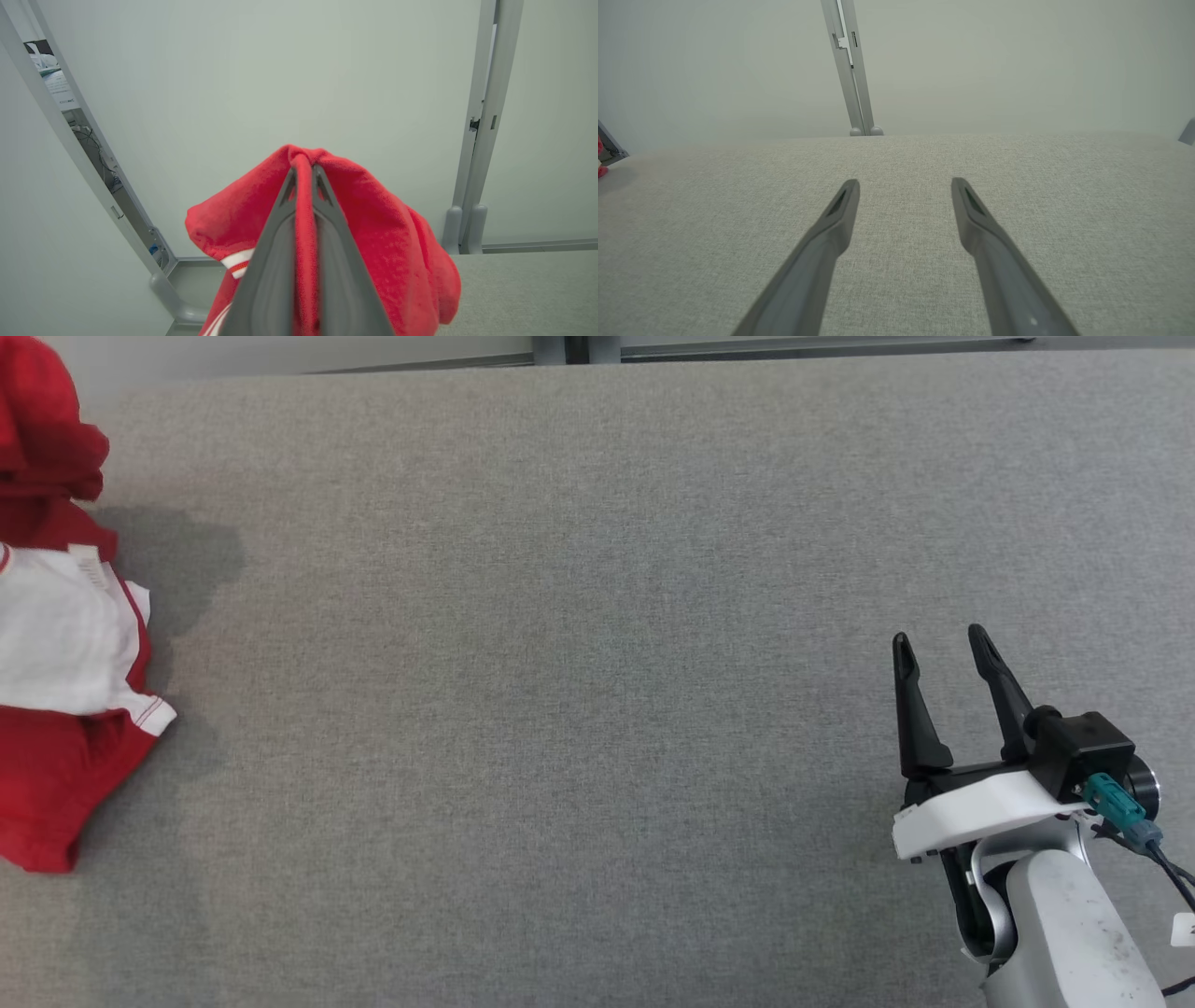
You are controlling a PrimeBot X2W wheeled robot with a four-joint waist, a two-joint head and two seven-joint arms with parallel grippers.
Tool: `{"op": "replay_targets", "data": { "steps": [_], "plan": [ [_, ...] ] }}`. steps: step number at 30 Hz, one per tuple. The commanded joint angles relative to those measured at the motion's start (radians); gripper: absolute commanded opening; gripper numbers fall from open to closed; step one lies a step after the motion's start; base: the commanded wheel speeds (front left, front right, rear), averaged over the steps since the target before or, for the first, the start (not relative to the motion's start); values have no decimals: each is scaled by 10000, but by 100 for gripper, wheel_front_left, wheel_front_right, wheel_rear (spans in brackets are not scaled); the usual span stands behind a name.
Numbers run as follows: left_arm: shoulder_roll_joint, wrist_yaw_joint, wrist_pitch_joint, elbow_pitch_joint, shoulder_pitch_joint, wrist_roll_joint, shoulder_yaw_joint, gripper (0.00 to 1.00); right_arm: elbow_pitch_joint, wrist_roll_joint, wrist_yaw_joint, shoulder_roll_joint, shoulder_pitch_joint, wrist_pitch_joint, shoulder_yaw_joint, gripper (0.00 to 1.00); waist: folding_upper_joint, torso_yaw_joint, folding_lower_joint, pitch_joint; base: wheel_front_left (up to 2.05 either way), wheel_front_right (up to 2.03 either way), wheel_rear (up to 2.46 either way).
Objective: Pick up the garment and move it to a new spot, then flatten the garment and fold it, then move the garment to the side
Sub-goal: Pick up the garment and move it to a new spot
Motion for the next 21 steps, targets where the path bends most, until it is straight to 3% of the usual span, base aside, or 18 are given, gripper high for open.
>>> {"op": "replay_targets", "data": {
  "steps": [1, 8, 15, 21],
  "plan": [
    [27, 21, -79, -296, -276, 135, -79, 0, 78, 116, -7, -37, 105, -80, 38, 100, -1, -257, 1, -289, 0, 0, 0],
    [-418, 46, 506, -2452, -1028, 167, -437, 0, 73, 470, -7, -36, 255, -77, 176, 100, -1, -1049, 1, -446, 0, 0, 0],
    [-1333, 308, 1352, -4473, -1268, -76, -919, 0, -106, 742, -7, -33, 267, -79, 233, 100, -1, -1928, 1, -225, 0, 0, 0],
    [-2220, 398, 1690, -5266, -705, 165, -1860, 0, -219, 912, -7, -33, 249, -81, 256, 100, -1, -2543, 1, -1, 0, 0, 0]
  ]
}}
